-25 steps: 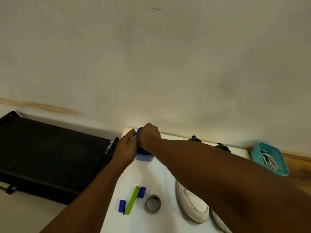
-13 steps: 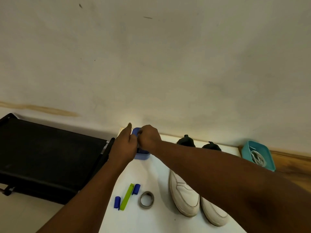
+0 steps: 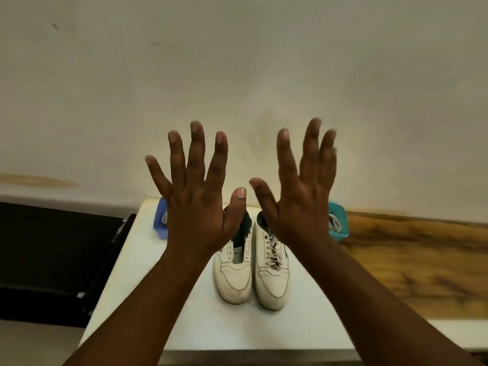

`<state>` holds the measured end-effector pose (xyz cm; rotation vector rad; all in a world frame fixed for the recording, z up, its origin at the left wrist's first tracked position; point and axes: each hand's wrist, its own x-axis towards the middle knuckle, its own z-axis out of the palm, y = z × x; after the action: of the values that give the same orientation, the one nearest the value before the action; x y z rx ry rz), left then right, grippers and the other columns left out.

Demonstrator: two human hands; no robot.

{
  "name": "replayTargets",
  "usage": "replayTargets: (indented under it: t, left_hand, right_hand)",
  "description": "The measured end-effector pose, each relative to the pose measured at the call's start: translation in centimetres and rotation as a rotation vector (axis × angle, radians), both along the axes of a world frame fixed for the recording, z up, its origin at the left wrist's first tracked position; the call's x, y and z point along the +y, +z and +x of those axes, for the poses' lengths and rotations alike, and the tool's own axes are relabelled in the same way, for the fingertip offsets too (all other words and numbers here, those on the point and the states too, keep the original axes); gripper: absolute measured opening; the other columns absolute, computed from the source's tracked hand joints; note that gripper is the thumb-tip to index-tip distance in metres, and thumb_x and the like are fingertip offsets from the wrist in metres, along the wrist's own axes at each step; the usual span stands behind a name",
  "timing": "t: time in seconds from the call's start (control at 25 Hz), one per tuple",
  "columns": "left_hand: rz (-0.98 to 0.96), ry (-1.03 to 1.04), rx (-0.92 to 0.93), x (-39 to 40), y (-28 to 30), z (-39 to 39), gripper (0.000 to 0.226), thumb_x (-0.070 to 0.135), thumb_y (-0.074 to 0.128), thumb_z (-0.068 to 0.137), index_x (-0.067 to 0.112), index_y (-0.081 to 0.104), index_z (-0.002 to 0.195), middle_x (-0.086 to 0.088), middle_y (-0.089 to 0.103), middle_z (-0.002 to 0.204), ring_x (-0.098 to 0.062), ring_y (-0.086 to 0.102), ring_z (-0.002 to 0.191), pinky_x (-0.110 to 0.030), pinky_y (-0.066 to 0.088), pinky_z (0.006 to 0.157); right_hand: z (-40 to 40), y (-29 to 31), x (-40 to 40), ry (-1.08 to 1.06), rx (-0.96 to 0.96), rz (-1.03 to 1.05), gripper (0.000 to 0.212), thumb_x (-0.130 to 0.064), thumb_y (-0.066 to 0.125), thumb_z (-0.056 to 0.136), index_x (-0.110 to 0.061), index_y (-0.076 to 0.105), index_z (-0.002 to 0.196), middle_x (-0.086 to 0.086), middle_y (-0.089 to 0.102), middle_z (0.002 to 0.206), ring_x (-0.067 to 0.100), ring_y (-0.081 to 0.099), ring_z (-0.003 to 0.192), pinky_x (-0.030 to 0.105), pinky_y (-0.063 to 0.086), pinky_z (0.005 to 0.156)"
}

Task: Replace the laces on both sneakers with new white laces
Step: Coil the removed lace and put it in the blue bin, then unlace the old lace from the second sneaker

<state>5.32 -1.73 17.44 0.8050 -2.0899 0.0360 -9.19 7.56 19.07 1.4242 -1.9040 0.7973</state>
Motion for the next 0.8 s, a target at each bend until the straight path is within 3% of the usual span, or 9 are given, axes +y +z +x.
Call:
replayTargets:
  t: [0.2,0.4,0.52,0.64,0.8]
  left_hand:
    - [-0.204,-0.010,-0.077,2.6,8.3,-2.3,0.085,0.072,0.018,0.093,0.019,0.013,0.160,-0.024,0.014,0.166,-0.050,0.007,0.152,-0.077,0.001,0.113]
    - [-0.226,0.010,-0.144,4.8,11.7,-4.3,0.085,0.073,0.014,0.093,0.024,0.013,0.162,-0.018,0.009,0.168,-0.044,0.004,0.154,-0.077,0.003,0.113]
    - [-0.142,-0.027,-0.192,6.1,7.9,-4.9,0.080,0.068,0.019,0.096,0.025,0.007,0.163,-0.013,0.000,0.170,-0.038,-0.004,0.155,-0.075,0.003,0.114]
    - [0.003,-0.035,-0.277,6.9,0.6,-5.1,0.074,0.063,0.019,0.099,0.029,0.004,0.162,-0.008,-0.007,0.170,-0.034,-0.011,0.156,-0.072,0.004,0.116]
    - [0.214,0.013,-0.408,6.9,-8.5,-4.7,0.060,0.054,0.017,0.101,0.036,0.029,0.157,-0.007,0.005,0.170,-0.034,-0.001,0.156,-0.068,0.007,0.118]
  right_hand:
    - [-3.5,8.3,5.0,-0.154,0.179,-0.130,0.079,-0.064,0.041,0.099,-0.015,0.017,0.156,0.042,0.015,0.160,0.061,0.009,0.150,0.067,0.010,0.122]
    - [-4.4,11.1,7.4,-0.163,0.154,-0.146,0.082,-0.063,0.042,0.100,-0.009,0.027,0.160,0.038,0.016,0.162,0.058,0.009,0.152,0.066,0.010,0.122]
    - [-4.5,8.3,8.4,-0.124,0.075,-0.076,0.079,-0.061,0.046,0.102,-0.013,0.024,0.162,0.032,0.010,0.167,0.051,0.003,0.155,0.064,0.010,0.123]
    - [-4.5,1.3,8.5,-0.083,-0.074,0.064,0.076,-0.058,0.046,0.104,-0.022,0.019,0.164,0.020,0.002,0.171,0.040,-0.005,0.158,0.062,0.011,0.124]
    - [-5.0,-8.8,8.3,-0.128,-0.354,0.238,0.065,-0.058,0.040,0.106,-0.031,0.024,0.163,0.008,0.006,0.173,0.031,0.001,0.160,0.058,0.021,0.124]
